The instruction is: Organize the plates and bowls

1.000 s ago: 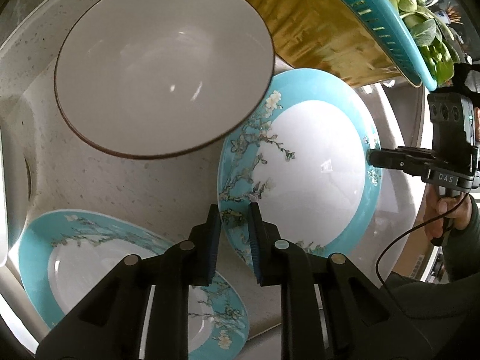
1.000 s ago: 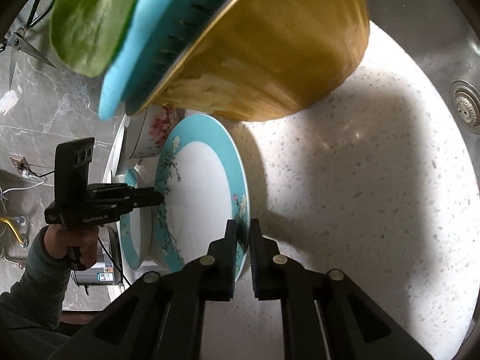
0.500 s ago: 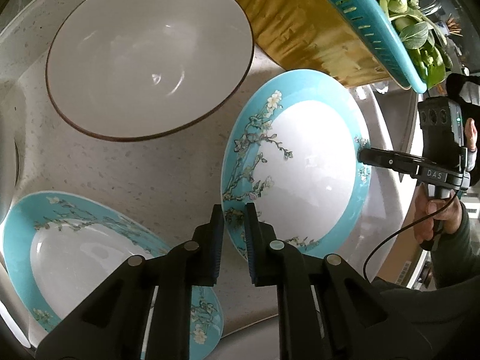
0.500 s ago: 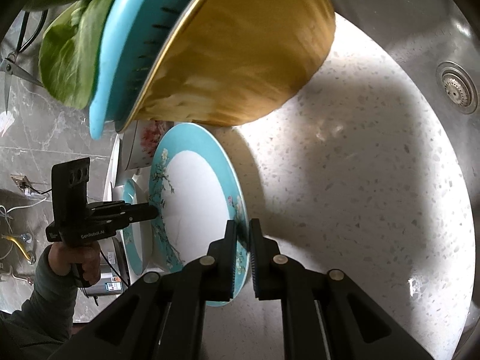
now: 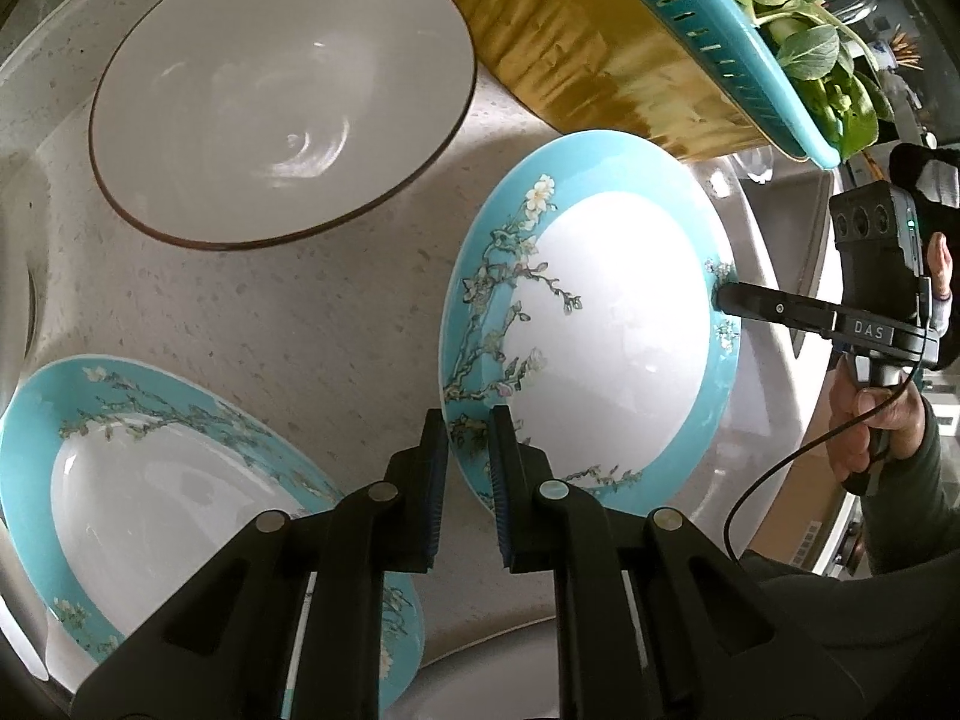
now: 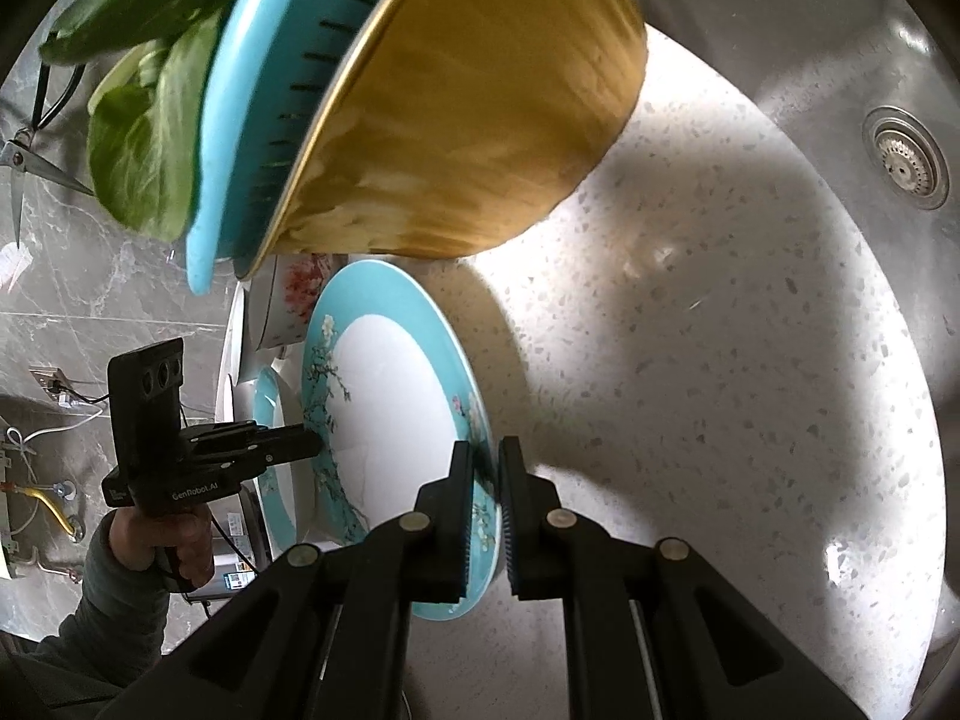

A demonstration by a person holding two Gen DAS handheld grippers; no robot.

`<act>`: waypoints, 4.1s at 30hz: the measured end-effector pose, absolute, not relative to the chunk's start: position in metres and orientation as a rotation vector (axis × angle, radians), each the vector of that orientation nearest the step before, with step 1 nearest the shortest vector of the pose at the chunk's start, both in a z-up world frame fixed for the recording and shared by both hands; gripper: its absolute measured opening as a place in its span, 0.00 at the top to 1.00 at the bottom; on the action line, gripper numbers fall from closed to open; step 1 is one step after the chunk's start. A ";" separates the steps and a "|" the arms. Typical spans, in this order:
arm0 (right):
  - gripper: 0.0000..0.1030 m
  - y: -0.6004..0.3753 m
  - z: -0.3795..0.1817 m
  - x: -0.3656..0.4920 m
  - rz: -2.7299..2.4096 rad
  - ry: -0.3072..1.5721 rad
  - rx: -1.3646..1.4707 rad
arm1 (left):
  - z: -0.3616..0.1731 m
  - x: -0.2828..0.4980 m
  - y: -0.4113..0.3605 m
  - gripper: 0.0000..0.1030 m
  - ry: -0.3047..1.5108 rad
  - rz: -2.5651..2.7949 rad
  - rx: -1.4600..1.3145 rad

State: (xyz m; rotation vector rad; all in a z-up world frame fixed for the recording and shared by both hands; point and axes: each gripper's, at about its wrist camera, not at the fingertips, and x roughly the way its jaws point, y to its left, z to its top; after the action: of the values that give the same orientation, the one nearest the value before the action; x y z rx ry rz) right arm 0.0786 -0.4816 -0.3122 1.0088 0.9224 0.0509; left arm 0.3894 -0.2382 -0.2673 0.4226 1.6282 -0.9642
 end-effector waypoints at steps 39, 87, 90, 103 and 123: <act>0.89 -0.381 -0.268 0.084 0.281 1.077 0.845 | -0.201 0.294 -0.115 0.89 1.651 -0.778 0.245; 0.87 -0.266 -0.308 0.116 0.301 1.289 0.569 | -0.268 0.233 -0.054 0.85 1.757 -0.616 0.118; 0.86 -0.255 -0.301 0.117 0.284 1.286 0.454 | -0.266 0.232 -0.058 0.84 1.746 -0.609 0.147; 0.79 -0.224 -0.291 0.110 0.214 1.269 0.135 | -0.264 0.226 -0.086 0.81 1.705 -0.577 0.254; 0.65 -0.194 -0.288 0.100 0.125 1.239 -0.093 | -0.254 0.216 -0.086 0.35 1.655 -0.578 0.281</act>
State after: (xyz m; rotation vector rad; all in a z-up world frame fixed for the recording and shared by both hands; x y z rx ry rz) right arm 0.1002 -0.1941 -0.2881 -0.0928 1.2391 0.1246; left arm 0.2157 -0.0863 -0.2536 0.2810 1.6554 -0.5776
